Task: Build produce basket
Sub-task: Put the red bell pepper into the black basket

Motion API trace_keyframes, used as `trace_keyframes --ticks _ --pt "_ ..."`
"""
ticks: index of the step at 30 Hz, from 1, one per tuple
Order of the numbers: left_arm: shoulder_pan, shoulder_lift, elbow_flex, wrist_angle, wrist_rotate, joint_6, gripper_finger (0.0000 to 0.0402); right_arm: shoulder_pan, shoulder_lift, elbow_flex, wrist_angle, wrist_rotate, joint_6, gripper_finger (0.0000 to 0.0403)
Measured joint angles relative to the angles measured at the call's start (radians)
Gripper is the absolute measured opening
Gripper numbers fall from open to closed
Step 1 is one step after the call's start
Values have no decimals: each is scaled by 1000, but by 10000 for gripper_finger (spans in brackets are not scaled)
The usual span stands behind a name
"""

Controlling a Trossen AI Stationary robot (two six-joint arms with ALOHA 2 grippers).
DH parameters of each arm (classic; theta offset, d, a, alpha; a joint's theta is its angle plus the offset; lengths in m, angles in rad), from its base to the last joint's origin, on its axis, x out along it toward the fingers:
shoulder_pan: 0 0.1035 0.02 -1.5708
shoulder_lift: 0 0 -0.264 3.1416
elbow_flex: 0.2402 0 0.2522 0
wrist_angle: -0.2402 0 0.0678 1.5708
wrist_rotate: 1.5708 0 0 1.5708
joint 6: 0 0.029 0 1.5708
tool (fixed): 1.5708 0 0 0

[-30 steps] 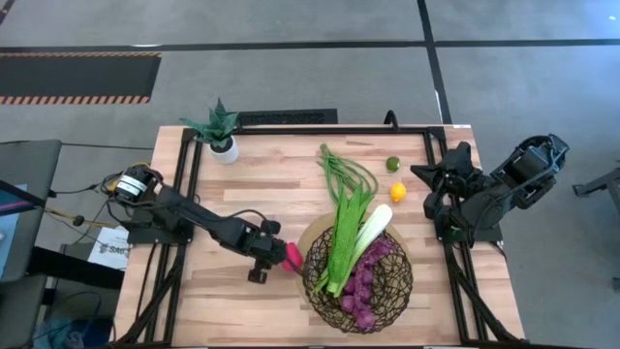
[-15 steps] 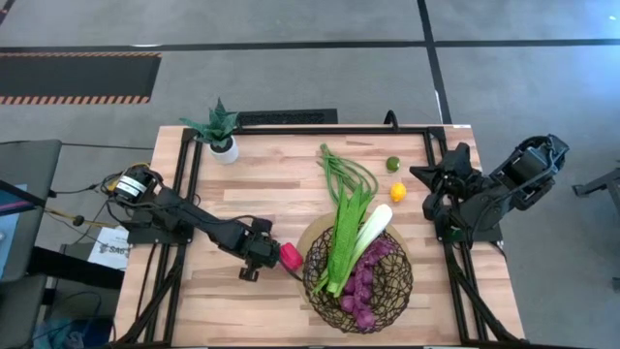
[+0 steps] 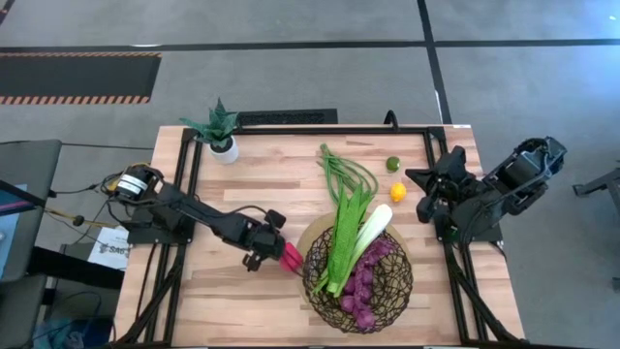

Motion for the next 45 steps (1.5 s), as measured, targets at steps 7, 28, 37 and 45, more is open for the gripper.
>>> trace_keyframes --ticks 7,28,37,45 --pt "27 0 0 10 50 0 112 -20 0 0 3 0 0 5" --pt "10 -1 0 79 111 -32 112 -65 0 0 -20 -3 -1 5" --pt "10 -1 0 78 115 -93 15 -65 0 0 -21 -7 -1 5" --pt "8 -10 29 -60 -6 -189 3 -65 0 0 -25 -7 -1 5"
